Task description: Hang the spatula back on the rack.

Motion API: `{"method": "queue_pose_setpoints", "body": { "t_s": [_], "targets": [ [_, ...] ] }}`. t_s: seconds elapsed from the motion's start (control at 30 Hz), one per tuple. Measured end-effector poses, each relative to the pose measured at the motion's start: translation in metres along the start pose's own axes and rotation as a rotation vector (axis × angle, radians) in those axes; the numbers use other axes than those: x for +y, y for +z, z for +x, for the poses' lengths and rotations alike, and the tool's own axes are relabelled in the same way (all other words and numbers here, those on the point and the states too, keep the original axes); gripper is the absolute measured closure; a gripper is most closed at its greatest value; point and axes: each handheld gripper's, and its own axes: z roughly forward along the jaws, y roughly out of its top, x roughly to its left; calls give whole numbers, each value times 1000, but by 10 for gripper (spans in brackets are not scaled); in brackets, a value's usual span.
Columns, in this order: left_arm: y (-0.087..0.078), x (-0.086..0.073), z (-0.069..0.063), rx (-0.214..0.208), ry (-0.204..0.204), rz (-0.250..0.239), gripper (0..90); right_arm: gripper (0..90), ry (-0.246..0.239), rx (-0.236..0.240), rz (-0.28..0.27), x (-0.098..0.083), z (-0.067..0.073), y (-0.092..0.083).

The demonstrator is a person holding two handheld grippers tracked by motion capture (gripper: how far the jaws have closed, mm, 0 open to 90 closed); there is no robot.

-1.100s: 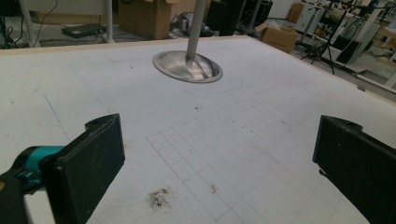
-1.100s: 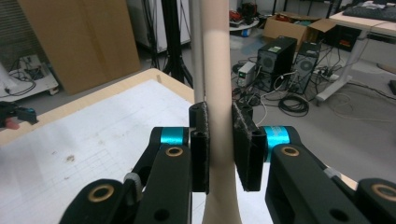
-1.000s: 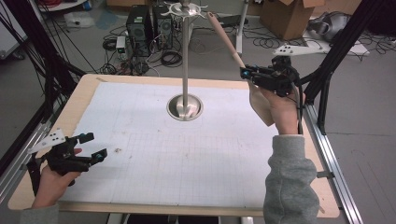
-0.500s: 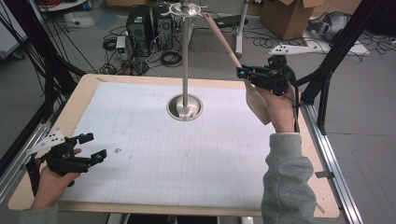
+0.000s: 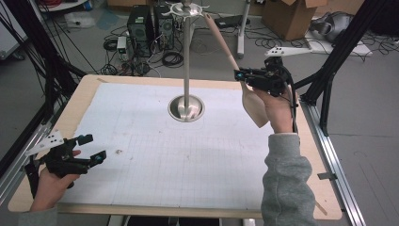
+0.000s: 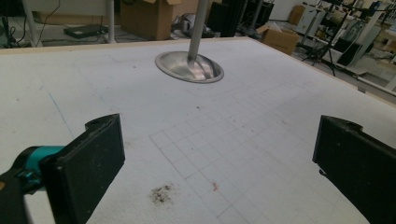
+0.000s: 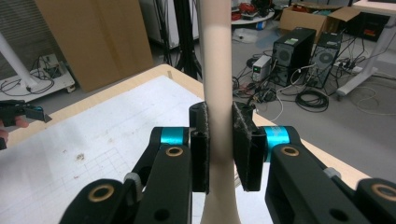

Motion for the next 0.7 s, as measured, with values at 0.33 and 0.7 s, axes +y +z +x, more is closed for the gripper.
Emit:
{"method": "queue_pose_setpoints", "body": {
  "t_s": [0.33, 0.7],
  "targets": [
    [1, -2, 2, 1, -2, 7, 26, 788, -7, 14, 39, -3, 1, 15],
    [-2, -1, 1, 4, -4, 3, 26, 788, -7, 21, 76, -5, 0, 34]
  ]
}}
